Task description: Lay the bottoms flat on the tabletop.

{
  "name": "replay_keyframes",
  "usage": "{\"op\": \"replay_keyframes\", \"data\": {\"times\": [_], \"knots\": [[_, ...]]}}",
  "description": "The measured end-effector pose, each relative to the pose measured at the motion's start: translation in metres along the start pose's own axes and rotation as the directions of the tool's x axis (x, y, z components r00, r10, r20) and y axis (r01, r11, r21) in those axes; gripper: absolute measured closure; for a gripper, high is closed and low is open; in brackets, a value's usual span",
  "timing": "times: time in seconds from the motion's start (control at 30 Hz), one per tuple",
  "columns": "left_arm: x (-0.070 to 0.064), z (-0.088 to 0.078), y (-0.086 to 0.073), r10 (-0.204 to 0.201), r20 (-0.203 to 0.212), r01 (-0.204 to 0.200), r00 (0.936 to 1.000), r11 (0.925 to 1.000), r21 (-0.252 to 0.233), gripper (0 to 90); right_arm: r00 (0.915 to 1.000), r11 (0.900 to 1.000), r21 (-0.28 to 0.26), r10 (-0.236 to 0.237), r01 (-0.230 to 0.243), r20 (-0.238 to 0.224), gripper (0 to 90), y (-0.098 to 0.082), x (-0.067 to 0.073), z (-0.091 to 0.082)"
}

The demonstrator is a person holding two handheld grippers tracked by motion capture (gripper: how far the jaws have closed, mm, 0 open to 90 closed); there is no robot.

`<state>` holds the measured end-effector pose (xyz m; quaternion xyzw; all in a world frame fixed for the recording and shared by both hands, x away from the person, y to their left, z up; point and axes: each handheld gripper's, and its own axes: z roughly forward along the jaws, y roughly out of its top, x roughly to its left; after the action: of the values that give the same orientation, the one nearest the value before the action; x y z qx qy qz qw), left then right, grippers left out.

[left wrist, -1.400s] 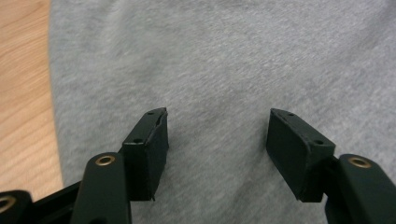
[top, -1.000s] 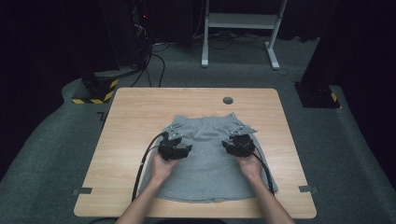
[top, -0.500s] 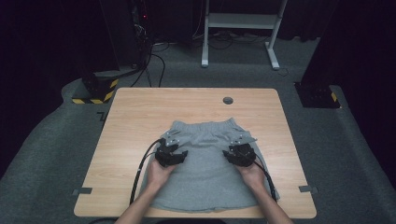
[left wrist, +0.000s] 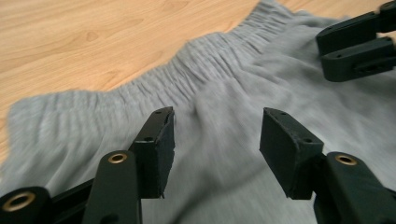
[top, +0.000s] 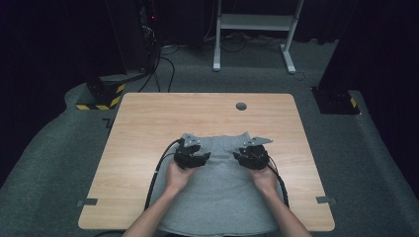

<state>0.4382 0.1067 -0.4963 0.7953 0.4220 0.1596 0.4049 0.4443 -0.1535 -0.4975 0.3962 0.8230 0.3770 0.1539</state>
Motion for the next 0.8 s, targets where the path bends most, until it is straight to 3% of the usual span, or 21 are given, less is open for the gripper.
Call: {"op": "replay_keyframes", "data": {"times": [0.07, 0.13, 0.2, 0.33, 0.43, 0.53, 0.67, 0.73, 0.8], "knots": [[0.003, 0.012, 0.000, -0.002, -0.021, 0.003, 0.9998, 0.9992, 0.040, 45.9, 0.9999, 1.000, 0.005, -0.006, 0.006, 0.015, 62.9, 0.000, -0.003, 0.005], [0.006, 0.023, -0.003, 0.025, -0.054, -0.019, 0.9982, 0.9939, 0.109, 45.5, 0.9994, 0.999, 0.041, -0.006, 0.005, 0.033, 62.9, -0.004, -0.007, 0.010], [0.011, 0.024, -0.006, 0.065, -0.080, -0.057, 0.9947, 0.9928, 0.105, 45.8, 0.9986, 0.998, 0.060, -0.017, 0.014, 0.049, 63.4, -0.011, -0.015, 0.014], [0.021, 0.015, -0.007, 0.043, -0.108, -0.030, 0.9932, 0.9921, 0.122, 43.0, 0.9981, 0.998, 0.060, 0.020, -0.023, 0.059, 61.9, -0.014, -0.026, 0.008], [0.023, 0.006, -0.006, 0.029, -0.117, -0.018, 0.9927, 0.9955, 0.093, 41.1, 0.9978, 0.999, 0.053, -0.004, 0.000, 0.066, 61.6, -0.009, -0.017, 0.007], [0.026, -0.001, -0.004, 0.020, -0.125, -0.011, 0.9920, 0.9974, 0.072, 41.1, 0.9994, 0.999, 0.017, -0.029, 0.029, 0.017, 61.4, -0.001, 0.000, 0.009], [0.033, 0.000, -0.007, 0.008, -0.142, 0.003, 0.9899, 0.9967, 0.081, 40.3, 0.9971, 0.997, 0.008, -0.070, 0.071, -0.029, 61.2, 0.011, 0.022, 0.021], [0.035, 0.004, -0.010, 0.032, -0.166, -0.014, 0.9857, 0.9943, 0.106, 39.8, 0.9954, 0.996, 0.018, -0.089, 0.089, -0.036, 60.9, 0.013, 0.026, 0.027], [0.040, 0.010, -0.016, 0.015, -0.142, 0.002, 0.9897, 0.9928, 0.120, 36.1, 0.9929, 0.990, 0.081, -0.119, 0.119, -0.004, 59.1, 0.008, 0.027, 0.038]]}}
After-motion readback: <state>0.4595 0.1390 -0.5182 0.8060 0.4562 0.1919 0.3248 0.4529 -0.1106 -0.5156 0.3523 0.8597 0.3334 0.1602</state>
